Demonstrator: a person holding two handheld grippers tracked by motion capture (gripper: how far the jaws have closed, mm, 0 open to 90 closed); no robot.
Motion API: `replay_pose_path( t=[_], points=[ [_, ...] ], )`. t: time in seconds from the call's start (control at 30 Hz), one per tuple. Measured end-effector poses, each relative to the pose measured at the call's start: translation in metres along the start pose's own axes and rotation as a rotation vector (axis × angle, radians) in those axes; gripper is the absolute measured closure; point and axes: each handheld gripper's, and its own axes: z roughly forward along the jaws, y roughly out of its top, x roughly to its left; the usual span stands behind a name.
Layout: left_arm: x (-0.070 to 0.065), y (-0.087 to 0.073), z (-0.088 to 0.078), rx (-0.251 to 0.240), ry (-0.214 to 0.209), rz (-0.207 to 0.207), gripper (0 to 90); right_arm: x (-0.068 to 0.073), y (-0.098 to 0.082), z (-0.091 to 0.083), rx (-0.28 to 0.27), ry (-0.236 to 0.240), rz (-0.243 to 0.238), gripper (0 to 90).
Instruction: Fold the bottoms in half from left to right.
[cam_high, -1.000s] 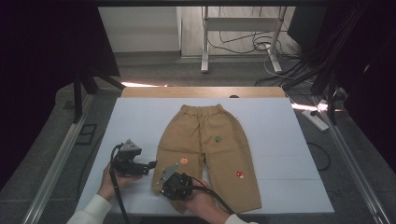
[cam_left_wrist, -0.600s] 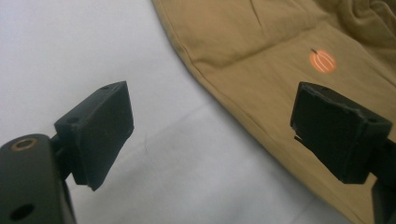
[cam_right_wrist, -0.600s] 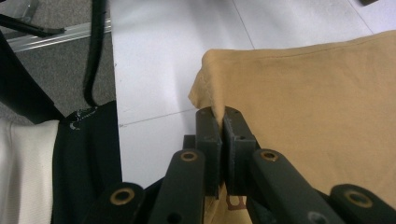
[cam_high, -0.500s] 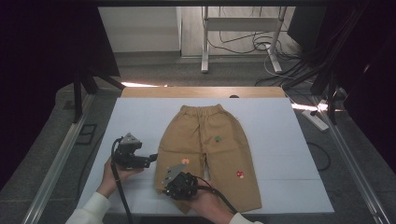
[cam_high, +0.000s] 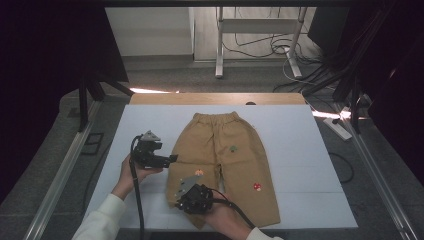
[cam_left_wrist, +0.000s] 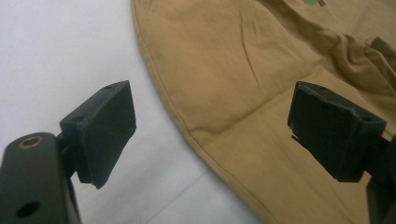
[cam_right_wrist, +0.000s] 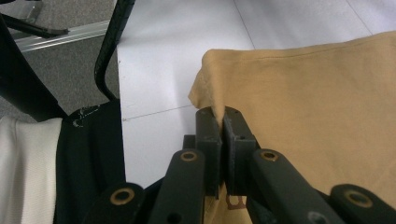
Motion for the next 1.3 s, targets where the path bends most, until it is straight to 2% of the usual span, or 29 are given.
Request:
replay_pose_path(
  t=[0.17,0.33,0.63,0.7,1.0,1.13,1.17,1.3],
  points=[
    [0.004,0.003,0.003,0.0,0.006,-0.012,14.9,0.001,0.001,-0.001,0.003,-0.01,-0.01,86.1],
    [0.008,0.005,0.006,0.003,0.005,-0.019,14.9,0.001,-0.001,-0.001,-0.009,-0.004,-0.003,86.1],
    [0.011,0.016,0.015,-0.001,0.013,-0.036,15.1,0.001,-0.002,0.001,0.003,-0.003,-0.001,86.1],
    [0.012,0.018,0.018,0.005,0.024,-0.034,15.2,0.001,-0.002,0.002,0.004,-0.003,0.0,86.1],
    [0.02,0.027,0.035,0.023,0.015,-0.044,15.2,0.001,-0.002,0.003,0.021,-0.004,0.001,86.1],
    [0.022,0.03,0.046,0.057,0.038,-0.028,15.2,0.002,-0.003,0.004,0.016,-0.003,0.003,86.1],
    [0.023,0.031,0.049,0.059,0.037,-0.03,15.3,0.002,-0.003,0.004,0.027,-0.005,-0.001,86.1],
    [0.025,0.034,0.055,0.064,0.034,-0.03,15.5,0.001,-0.003,0.003,0.015,-0.001,0.003,86.1]
  ],
)
